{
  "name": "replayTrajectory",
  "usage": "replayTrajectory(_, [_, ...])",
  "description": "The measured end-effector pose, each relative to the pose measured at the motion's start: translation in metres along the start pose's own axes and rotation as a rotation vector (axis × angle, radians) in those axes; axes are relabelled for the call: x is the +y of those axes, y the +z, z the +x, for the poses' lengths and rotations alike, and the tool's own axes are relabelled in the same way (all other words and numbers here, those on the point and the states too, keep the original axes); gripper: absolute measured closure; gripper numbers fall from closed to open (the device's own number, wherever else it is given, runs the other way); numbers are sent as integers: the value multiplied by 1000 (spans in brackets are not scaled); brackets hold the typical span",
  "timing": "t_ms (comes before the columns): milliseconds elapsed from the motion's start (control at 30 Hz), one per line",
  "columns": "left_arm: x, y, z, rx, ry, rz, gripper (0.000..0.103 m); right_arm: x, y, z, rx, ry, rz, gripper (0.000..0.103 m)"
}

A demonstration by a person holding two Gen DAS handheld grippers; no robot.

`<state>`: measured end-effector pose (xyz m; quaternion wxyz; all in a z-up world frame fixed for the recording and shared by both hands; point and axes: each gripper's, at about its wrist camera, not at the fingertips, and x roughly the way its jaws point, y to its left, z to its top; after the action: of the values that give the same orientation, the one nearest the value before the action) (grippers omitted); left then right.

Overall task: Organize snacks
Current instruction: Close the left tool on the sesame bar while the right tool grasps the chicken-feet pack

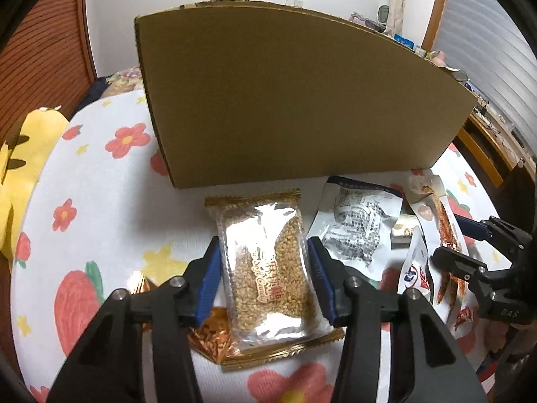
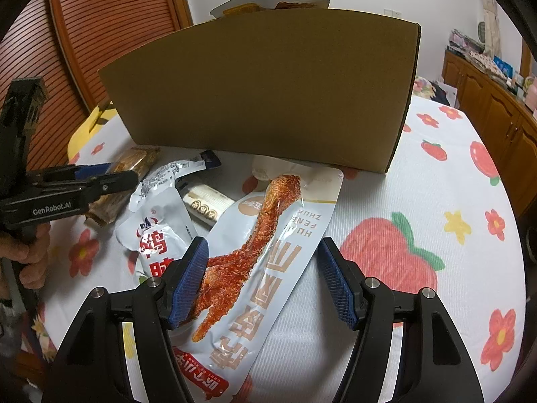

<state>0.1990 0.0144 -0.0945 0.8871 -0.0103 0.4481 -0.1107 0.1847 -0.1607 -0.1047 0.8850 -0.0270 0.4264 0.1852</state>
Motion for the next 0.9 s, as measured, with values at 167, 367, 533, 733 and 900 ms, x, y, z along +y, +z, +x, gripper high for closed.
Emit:
replayTrajectory(167, [-1,0,0,-11,6,16,56,0,0,0,3,-6,-6,34])
replayTrajectory(367, [2,-5,-4,-29,-12,5,58,5,1,2,4,8,-21,43])
replayTrajectory(533, [1,-7,-5,-39,-15,6,58,0,2,-1,4,67,6,76])
replayTrajectory(733, [3,-9,-7,-40,-28,-3,59,-7,5,-11,-12,130,41,87])
replayTrajectory(900, [1,-13,-16,-68,-34,10,59,-8,5,-20,-31,143,50,89])
